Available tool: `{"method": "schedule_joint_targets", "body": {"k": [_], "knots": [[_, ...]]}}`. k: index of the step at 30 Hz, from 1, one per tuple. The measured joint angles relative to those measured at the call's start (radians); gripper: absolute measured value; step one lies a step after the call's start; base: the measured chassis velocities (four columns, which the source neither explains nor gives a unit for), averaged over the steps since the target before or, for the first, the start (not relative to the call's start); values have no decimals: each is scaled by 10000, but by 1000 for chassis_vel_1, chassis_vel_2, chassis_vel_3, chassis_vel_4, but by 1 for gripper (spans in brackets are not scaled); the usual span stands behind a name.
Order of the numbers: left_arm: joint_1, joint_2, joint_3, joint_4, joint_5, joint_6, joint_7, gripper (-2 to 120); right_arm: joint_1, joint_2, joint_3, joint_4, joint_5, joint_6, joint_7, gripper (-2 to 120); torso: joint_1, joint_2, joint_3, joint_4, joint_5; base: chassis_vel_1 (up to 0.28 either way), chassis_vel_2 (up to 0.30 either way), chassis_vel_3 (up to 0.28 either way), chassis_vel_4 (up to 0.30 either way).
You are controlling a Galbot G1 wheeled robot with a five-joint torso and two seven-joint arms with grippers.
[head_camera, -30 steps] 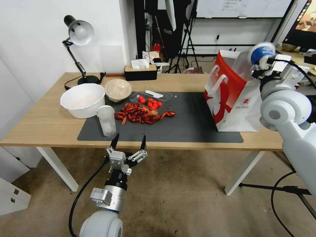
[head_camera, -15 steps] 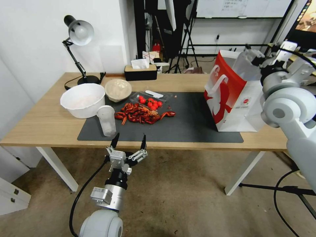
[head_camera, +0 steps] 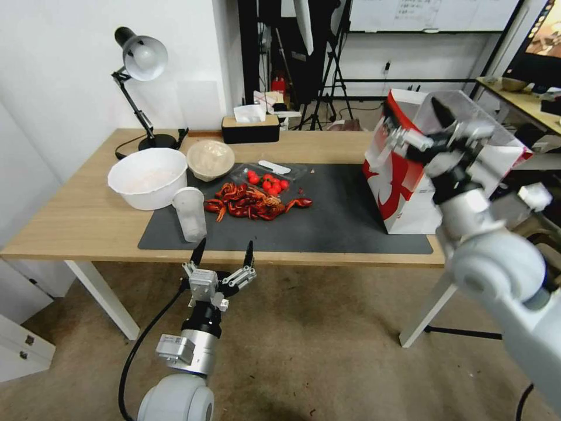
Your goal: Pick up the trash from the table and place it into the takeout bag.
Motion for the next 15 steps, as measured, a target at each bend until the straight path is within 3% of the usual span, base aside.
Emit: {"method": "schedule_joint_targets", "body": {"k": [4, 15], "knots": [[9, 51, -8, 53, -13, -7, -6, 100, -1793, 750, 242, 77, -1566, 510, -22, 100, 0, 0, 0, -3, 0, 0, 0, 0, 0], [116, 174, -39, 82, -42, -67, -33, 100, -3998, 2163, 435, -481, -3775, 1225, 922, 100, 0, 0, 1, 1, 0, 0, 0, 0, 0]]}}
